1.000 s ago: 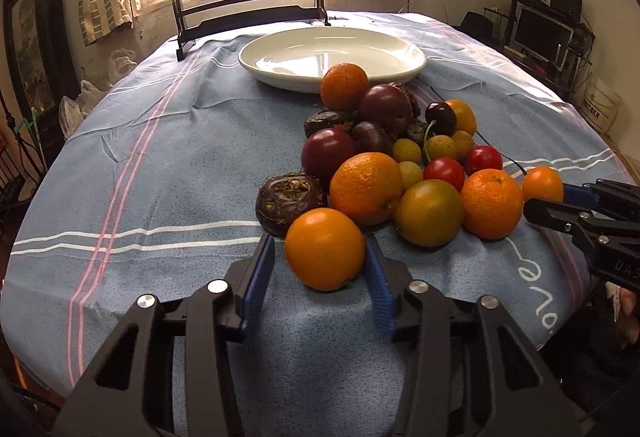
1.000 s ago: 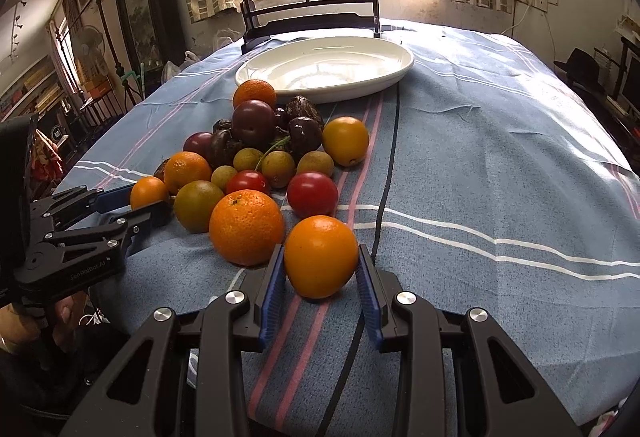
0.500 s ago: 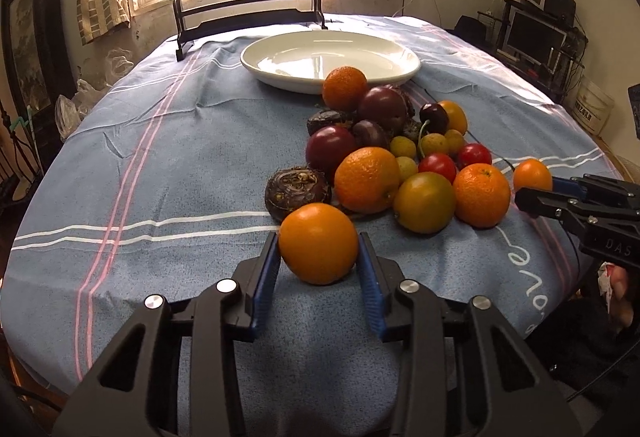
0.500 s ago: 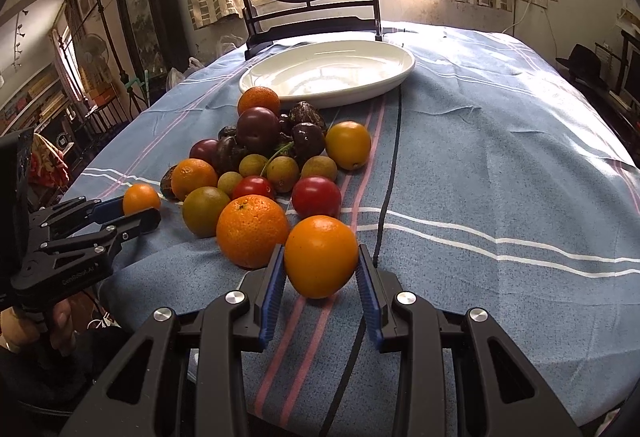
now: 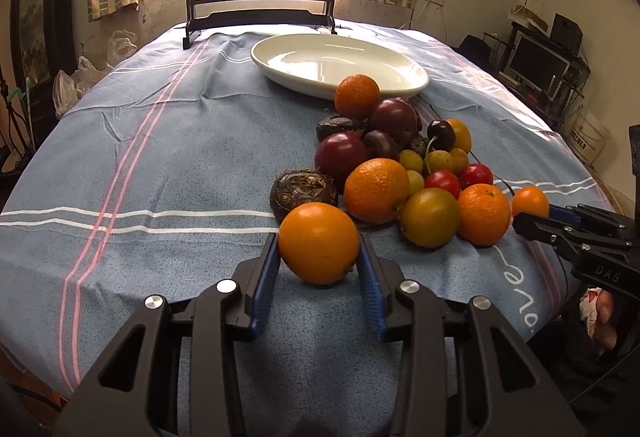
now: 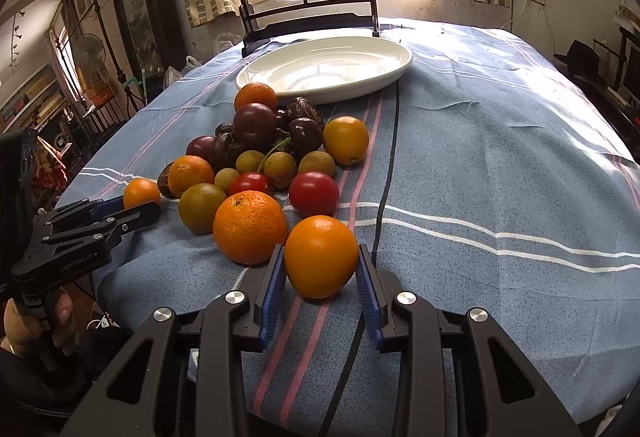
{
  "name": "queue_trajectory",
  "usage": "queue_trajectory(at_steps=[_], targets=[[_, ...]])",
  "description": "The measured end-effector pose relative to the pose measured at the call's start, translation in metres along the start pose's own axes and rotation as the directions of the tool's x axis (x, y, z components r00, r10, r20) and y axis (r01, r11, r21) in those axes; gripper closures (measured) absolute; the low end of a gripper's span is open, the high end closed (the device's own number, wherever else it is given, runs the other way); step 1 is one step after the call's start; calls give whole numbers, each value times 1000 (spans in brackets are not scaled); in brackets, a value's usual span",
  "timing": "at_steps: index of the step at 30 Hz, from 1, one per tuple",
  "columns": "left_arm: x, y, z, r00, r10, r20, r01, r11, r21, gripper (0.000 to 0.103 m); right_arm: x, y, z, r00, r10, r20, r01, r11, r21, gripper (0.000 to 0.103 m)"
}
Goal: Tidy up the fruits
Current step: 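Carry both oranges over the white plate and open both tools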
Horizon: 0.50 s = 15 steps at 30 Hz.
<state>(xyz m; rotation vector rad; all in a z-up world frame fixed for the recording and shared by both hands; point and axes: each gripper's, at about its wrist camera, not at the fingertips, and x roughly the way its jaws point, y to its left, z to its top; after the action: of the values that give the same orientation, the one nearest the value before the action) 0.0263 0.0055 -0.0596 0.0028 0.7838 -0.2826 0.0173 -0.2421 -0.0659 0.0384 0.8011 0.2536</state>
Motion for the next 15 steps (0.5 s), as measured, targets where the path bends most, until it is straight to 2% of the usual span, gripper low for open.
queue_trajectory(at_steps=[4, 7, 12, 15], targets=[[-18, -3, 11, 998, -5, 57, 4, 1000, 12, 65, -4, -3, 6, 1000, 26, 8, -26, 1000, 11, 68], [-19, -3, 33, 997, -22, 68, 20, 1000, 23, 65, -10, -9, 24, 997, 69, 25, -70, 997, 33, 68], [-1, -3, 83, 996, -37, 75, 34, 999, 40, 65, -16, -13, 80, 992, 89, 86, -91, 996, 19, 68], [23, -4, 118, 997, -57, 51, 55, 997, 47, 65, -6, -15, 116, 989, 122, 83, -124, 992, 24, 68]])
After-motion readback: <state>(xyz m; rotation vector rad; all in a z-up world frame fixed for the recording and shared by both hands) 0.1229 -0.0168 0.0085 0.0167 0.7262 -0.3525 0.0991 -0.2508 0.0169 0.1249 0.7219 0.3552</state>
